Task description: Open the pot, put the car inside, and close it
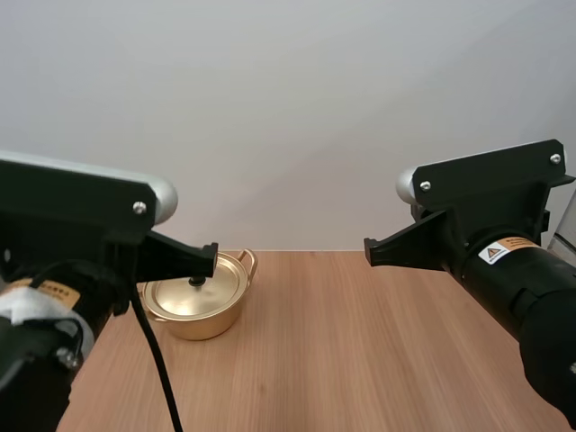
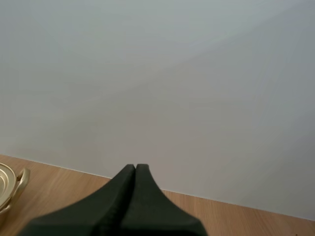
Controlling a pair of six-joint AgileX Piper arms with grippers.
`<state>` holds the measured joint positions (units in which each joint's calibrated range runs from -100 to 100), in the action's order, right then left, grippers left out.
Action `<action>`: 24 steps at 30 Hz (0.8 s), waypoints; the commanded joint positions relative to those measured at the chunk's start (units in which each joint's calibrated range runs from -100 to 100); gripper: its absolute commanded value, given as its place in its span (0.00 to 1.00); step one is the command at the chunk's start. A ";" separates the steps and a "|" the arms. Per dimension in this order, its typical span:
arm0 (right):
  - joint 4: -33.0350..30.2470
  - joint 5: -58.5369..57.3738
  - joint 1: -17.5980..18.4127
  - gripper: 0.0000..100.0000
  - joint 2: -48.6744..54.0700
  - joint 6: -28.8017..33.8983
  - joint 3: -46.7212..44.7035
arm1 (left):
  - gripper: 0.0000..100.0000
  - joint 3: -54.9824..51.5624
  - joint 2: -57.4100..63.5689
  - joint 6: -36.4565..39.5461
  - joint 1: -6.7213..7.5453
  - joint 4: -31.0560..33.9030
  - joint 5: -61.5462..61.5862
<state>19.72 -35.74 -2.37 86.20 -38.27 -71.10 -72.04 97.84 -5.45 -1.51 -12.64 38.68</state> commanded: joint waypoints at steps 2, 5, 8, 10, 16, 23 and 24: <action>0.03 0.11 -0.01 0.00 -0.10 0.01 -0.03 | 0.00 -1.88 2.16 5.66 -0.01 4.37 3.06; 0.03 0.11 -0.01 0.00 -0.10 0.01 -0.03 | 0.00 -1.88 2.16 8.40 -0.01 4.59 3.76; 0.03 0.11 -0.01 0.00 -0.10 0.01 -0.03 | 0.00 -1.88 2.16 8.50 -0.01 4.59 3.76; 0.03 0.11 -0.01 0.00 -0.10 0.01 -0.03 | 0.00 -1.88 2.16 8.49 -0.01 4.87 3.82; 0.03 0.11 -0.01 0.00 -0.10 0.01 -0.03 | 0.00 -5.94 2.16 11.93 -0.01 9.12 2.22; 0.03 0.11 -0.01 0.00 -0.10 0.01 -0.03 | 0.00 -12.89 2.16 13.28 -0.01 9.01 -2.11; 0.03 0.11 -0.01 0.00 -0.10 0.01 -0.03 | 0.00 -13.95 2.16 13.28 -0.01 9.01 -2.11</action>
<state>19.72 -35.74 -2.37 86.20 -38.27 -71.10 -84.69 100.00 7.78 -1.51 -3.54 37.30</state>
